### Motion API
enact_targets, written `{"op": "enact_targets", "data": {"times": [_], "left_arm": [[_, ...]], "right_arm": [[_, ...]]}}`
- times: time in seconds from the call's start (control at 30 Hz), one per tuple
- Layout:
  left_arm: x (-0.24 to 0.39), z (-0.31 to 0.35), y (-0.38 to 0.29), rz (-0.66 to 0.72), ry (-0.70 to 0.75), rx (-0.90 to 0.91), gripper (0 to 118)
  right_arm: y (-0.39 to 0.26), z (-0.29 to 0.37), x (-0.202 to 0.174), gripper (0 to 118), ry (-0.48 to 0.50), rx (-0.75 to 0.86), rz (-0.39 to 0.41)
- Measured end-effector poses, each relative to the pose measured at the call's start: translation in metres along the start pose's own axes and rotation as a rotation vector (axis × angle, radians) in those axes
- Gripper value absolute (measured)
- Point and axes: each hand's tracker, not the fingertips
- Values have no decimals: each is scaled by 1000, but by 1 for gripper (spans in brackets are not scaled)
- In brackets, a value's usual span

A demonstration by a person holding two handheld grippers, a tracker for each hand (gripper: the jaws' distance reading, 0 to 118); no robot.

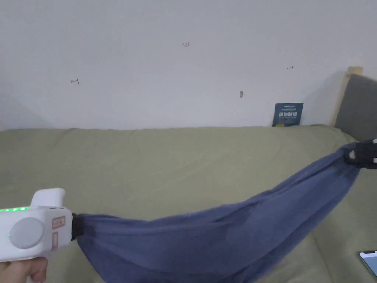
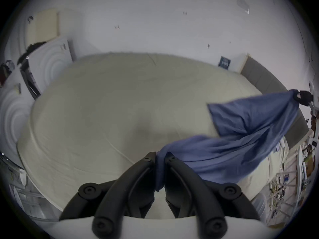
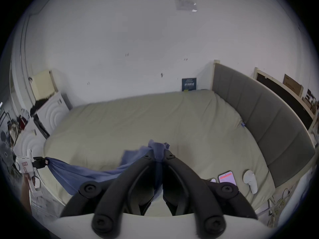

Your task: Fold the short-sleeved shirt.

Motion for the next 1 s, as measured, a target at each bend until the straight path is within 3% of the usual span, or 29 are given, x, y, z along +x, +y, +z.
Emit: {"op": "enact_targets", "data": {"times": [0.13,0.27,0.43,0.67,1.0], "left_arm": [[-22,47,44,23,47,99,8],[-27,91,81,56,51,206,8],[-18,129,116,4,98,289,8],[-19,134,161,24,137,317,8],[-6,97,221,39,183,336,8]], "right_arm": [[13,39,14,8,-7,71,-46],[30,65,18,8,54,136,-120],[49,97,-10,8,30,180,-71],[85,104,-30,8,5,212,-66],[149,54,-42,8,-45,210,-19]]}}
